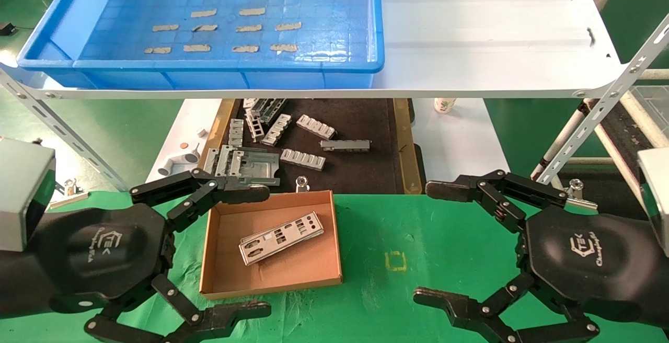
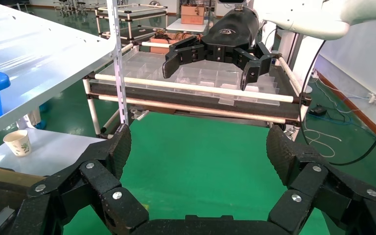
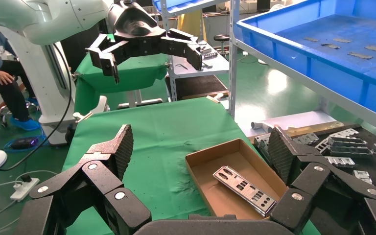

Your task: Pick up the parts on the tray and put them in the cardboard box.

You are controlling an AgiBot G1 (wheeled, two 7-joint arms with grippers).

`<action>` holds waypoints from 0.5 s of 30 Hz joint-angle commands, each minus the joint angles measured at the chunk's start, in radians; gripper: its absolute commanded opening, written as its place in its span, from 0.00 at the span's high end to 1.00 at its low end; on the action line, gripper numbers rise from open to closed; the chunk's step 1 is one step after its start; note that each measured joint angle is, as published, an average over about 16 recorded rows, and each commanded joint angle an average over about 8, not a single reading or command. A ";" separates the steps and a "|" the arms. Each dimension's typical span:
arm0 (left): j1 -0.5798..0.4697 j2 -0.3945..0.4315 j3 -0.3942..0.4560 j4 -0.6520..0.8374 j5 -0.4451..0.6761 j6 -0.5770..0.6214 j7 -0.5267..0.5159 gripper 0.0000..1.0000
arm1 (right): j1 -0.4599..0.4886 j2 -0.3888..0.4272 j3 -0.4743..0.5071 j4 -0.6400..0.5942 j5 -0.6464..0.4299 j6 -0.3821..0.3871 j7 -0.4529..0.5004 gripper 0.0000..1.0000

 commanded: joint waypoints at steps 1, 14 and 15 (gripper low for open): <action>0.000 0.000 0.000 0.000 0.000 0.000 0.000 0.00 | 0.000 0.000 0.000 0.000 0.000 0.000 0.000 0.00; 0.000 0.000 0.000 0.000 0.000 0.000 0.000 0.00 | 0.000 0.000 0.000 0.000 0.000 0.000 0.000 0.00; 0.000 0.000 0.000 0.000 0.000 0.000 0.000 0.00 | 0.000 0.000 0.000 0.000 0.000 0.000 0.000 0.00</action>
